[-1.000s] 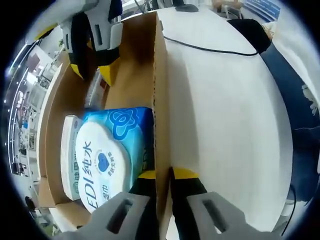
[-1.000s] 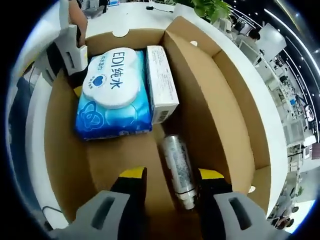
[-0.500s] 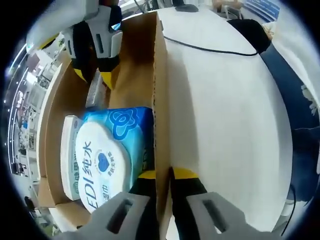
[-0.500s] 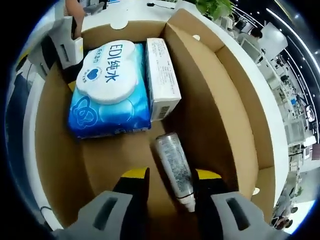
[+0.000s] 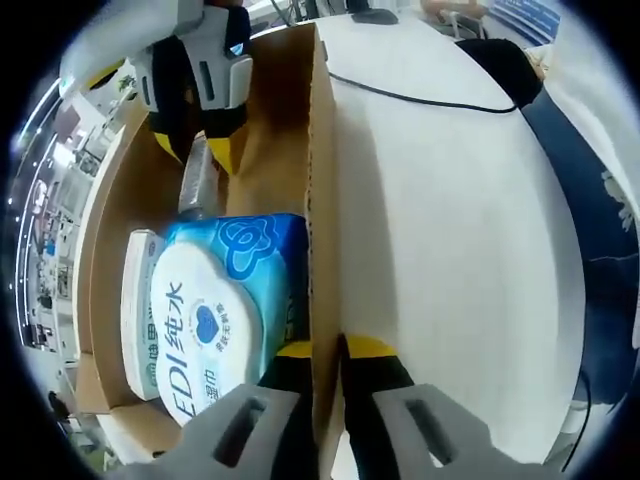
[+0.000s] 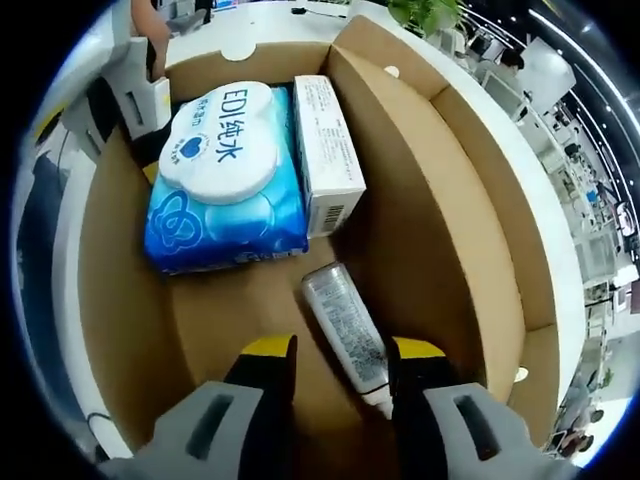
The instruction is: Operate the shoe box by opening the lid, removing the specified soft item, and placing it in the target area until the item is outside and the box remains undamaged.
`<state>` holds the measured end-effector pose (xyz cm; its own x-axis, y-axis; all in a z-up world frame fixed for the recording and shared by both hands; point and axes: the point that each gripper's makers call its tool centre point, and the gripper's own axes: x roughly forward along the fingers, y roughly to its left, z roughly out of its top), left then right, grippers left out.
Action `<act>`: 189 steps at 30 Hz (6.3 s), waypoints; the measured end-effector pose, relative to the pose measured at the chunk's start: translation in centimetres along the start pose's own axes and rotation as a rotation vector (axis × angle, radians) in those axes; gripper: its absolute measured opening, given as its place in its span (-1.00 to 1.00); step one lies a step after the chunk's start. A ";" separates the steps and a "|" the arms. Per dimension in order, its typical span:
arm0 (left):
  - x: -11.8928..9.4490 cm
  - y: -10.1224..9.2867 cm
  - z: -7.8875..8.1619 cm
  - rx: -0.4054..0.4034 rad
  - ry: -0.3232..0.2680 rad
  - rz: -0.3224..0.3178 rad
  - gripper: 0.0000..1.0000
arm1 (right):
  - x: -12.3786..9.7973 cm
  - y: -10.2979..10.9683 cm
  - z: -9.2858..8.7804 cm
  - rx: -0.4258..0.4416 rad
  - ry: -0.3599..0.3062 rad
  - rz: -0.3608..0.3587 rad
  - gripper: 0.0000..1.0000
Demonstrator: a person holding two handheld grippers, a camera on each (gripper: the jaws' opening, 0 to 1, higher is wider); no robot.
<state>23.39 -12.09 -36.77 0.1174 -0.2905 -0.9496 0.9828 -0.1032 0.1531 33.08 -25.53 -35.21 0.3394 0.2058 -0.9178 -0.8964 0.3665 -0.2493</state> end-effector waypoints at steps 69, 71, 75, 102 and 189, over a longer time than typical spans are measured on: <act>0.0 0.0 0.0 0.009 -0.014 0.000 -0.95 | -0.1 2.8 -1.3 -0.683 0.118 0.382 -0.49; -0.1 0.0 0.0 0.011 -0.014 0.000 -0.95 | -0.2 3.0 -1.2 -0.673 0.113 0.385 -0.51; 0.0 0.0 0.0 0.012 -0.015 0.002 -0.95 | -0.1 3.0 -1.1 -0.683 0.110 0.384 -0.54; -0.1 0.0 0.1 0.011 -0.014 0.002 -0.95 | 0.4 2.7 -0.5 -0.327 0.140 0.380 -0.60; 0.0 0.0 0.1 0.024 -0.020 -0.013 -0.95 | -3.1 2.9 1.5 -0.219 0.062 0.326 -0.62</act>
<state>23.42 -12.22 -36.75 0.1016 -0.3077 -0.9461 0.9806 -0.1294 0.1474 29.81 -23.74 -32.66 0.0149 0.2218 -0.9750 -0.9962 0.0873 0.0047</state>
